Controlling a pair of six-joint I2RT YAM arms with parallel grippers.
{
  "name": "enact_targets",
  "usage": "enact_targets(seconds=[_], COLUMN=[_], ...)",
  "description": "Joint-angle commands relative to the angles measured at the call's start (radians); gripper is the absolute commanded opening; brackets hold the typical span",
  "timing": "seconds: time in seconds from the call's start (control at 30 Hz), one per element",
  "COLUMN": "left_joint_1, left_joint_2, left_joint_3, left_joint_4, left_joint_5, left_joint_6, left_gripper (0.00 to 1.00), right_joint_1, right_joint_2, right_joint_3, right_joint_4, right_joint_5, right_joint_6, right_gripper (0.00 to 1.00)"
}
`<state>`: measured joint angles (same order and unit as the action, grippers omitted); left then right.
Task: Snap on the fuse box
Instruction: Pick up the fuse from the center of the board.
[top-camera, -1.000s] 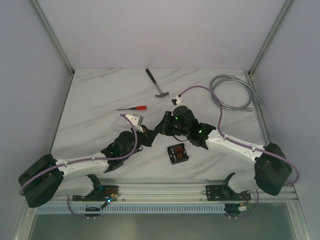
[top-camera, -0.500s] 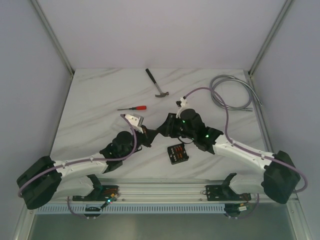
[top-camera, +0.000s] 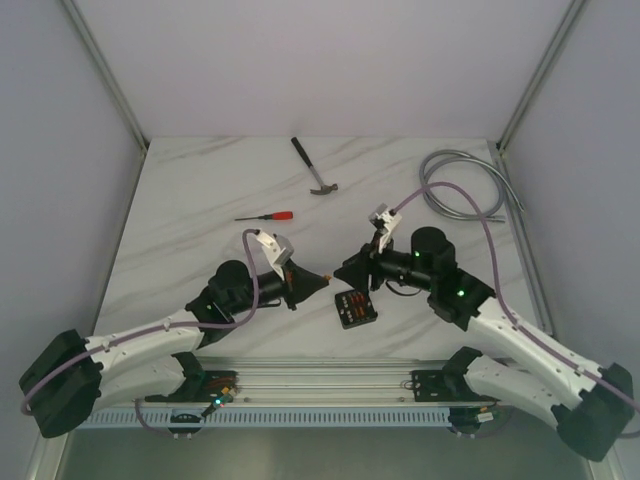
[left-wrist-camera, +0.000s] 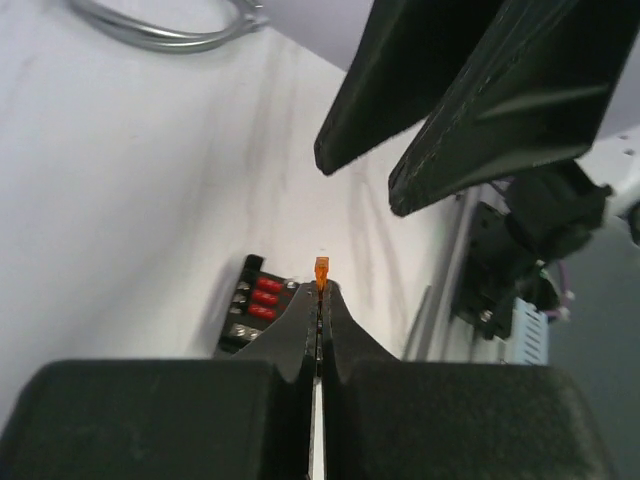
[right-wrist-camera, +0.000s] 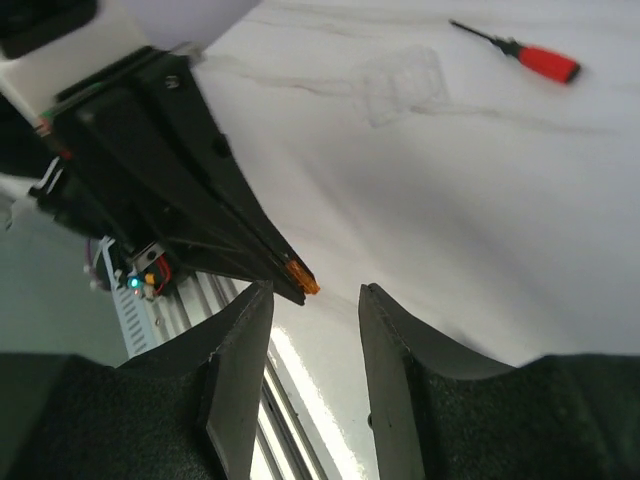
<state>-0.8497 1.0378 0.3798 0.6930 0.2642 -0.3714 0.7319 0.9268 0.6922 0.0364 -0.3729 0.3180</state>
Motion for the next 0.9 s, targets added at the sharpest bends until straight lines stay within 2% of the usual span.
enact_targets(seconds=[0.0, 0.2, 0.43, 0.63, 0.87], left_joint_1=[0.005, 0.001, -0.011, -0.020, -0.022], left_joint_2=[-0.044, -0.040, -0.024, -0.003, -0.004], left_joint_3=[0.039, 0.069, 0.087, 0.096, 0.096], left_joint_4=[-0.005, -0.001, 0.026, 0.032, 0.039], left_joint_5=[0.212, 0.305, 0.358, 0.384, 0.395], left_joint_6=[0.051, 0.049, 0.043, 0.043, 0.044], left_gripper=[0.00, 0.00, 0.00, 0.00, 0.00], right_joint_1=[-0.011, -0.011, -0.011, -0.011, -0.011], right_joint_2=[-0.091, -0.074, -0.059, -0.051, -0.037], right_joint_3=[-0.010, 0.007, 0.013, 0.015, 0.012], right_joint_4=[-0.020, -0.036, -0.043, -0.043, -0.044], right_joint_5=[-0.188, -0.326, -0.378, -0.398, -0.410], right_joint_6=[-0.167, -0.210, -0.239, -0.250, -0.264], right_gripper=[0.46, 0.45, 0.40, 0.31, 0.12])
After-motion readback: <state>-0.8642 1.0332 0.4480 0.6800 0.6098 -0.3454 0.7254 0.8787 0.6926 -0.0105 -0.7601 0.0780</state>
